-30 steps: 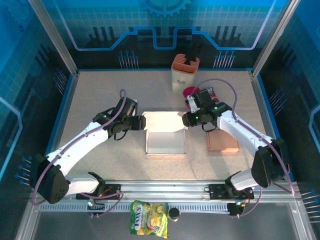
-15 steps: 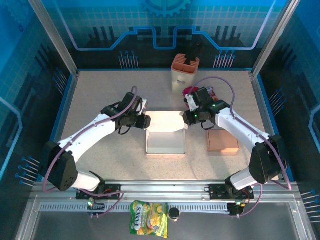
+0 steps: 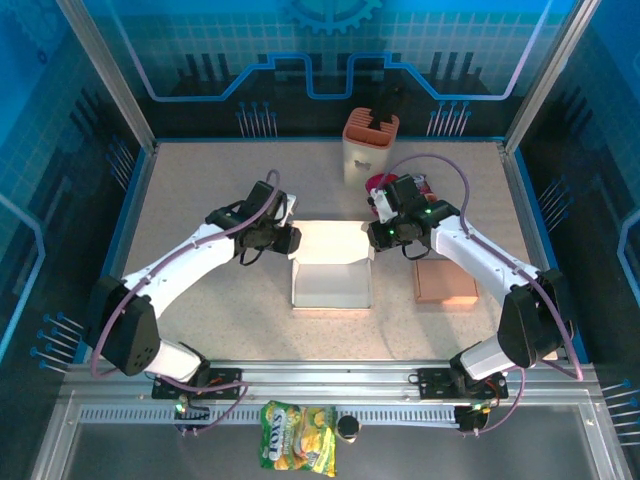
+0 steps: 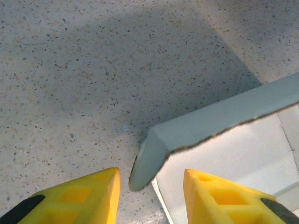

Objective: Fold the paper box

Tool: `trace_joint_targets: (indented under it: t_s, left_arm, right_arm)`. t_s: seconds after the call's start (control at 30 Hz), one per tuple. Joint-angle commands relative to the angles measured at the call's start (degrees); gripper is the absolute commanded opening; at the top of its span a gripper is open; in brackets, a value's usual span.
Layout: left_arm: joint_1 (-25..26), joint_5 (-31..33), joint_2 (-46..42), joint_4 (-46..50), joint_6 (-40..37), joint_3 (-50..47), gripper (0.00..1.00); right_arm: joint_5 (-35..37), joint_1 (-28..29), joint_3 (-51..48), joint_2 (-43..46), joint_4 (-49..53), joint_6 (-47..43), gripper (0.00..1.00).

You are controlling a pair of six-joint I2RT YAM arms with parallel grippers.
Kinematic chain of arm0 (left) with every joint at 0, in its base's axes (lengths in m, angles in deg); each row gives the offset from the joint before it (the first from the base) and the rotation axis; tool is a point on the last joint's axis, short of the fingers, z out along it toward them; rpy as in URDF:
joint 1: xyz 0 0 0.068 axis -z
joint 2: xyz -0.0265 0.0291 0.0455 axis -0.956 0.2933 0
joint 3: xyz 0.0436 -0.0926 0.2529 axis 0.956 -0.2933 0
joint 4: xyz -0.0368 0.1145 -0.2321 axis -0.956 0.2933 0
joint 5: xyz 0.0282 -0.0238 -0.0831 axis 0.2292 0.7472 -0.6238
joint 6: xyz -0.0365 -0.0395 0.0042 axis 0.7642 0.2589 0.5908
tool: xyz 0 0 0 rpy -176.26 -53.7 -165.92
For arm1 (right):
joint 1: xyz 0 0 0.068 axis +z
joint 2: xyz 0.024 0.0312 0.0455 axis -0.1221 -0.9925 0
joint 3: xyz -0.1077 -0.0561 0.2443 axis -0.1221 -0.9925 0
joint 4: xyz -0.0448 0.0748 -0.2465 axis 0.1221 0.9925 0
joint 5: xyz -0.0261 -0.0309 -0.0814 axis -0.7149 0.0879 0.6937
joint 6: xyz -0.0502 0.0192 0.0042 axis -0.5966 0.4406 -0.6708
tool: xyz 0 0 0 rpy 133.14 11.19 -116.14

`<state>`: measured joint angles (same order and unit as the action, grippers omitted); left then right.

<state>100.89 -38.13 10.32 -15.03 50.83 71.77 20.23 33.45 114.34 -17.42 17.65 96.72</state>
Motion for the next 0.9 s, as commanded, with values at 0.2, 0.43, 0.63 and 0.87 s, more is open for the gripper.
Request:
trace_joint_targets:
  t_s: [0.2, 0.43, 0.63, 0.87]
  left_arm:
    - [-1.71, 0.47, 2.9, -2.57, -3.01, 2.49, 0.38]
    - [-3.1, 1.74, 1.18, -3.08, -3.32, 2.12, 0.45]
    - [-5.39, -1.27, -1.65, -4.42, -3.86, 0.51, 0.53]
    - [-6.23, -5.72, 1.08, -5.87, -5.0, 0.92, 0.52]
  right_arm:
    - [-1.14, -0.8, 1.46, -0.37, 1.1, -1.63, 0.06]
    - [-0.67, -0.72, 1.55, 0.11, 1.12, -2.67, 0.0]
    - [-1.1, -0.68, 1.89, -0.1, 0.75, -4.25, 0.0]
    - [-1.31, -0.73, 2.07, -0.68, 0.79, -4.81, 0.0]
